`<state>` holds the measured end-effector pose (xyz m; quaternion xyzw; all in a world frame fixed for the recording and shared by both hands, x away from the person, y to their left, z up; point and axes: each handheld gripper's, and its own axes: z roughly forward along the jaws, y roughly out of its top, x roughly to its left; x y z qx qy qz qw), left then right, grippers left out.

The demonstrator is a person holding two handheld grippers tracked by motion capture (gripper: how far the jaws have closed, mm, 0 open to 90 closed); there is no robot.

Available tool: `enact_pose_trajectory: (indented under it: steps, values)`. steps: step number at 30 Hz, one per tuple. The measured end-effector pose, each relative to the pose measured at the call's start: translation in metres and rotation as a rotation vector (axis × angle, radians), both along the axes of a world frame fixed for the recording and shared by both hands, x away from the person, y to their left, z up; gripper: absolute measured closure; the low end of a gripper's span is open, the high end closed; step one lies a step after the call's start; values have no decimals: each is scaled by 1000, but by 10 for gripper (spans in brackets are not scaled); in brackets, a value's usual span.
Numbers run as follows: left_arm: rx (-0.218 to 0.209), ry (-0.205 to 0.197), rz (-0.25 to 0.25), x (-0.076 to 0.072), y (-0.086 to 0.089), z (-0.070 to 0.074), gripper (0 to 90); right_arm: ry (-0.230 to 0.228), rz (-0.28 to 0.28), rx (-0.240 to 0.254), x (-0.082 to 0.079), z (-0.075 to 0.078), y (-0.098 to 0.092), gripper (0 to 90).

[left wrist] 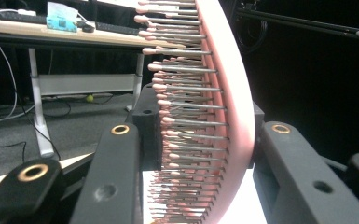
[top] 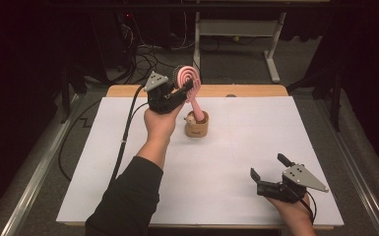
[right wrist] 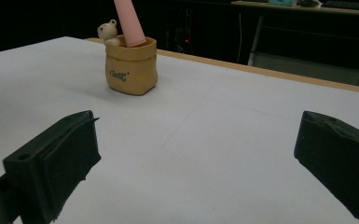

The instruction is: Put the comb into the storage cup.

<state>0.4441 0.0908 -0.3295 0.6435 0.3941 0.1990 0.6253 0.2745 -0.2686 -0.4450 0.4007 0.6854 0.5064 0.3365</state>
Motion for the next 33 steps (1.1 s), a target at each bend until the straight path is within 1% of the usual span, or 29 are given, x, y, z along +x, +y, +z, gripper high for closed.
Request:
enact_pose_trajectory:
  steps: [3,8,12,16,24,33]
  values:
    - [8,6,2,1,-1,-3,629,1,3,-2,-1,0,1,1]
    - [2,17,2,3,-3,-7,629,0,3,-2,0,0,1,1]
    - [18,16,6,4,-5,-10,629,0,3,-3,0,0,1,1]
    - [9,23,7,4,-6,-14,629,-1,4,-4,0,0,1,1]
    - [14,41,9,7,-10,-23,629,-4,3,-6,0,0,1,1]
    - [16,58,14,9,-10,-31,629,-4,2,-8,-1,0,1,1]
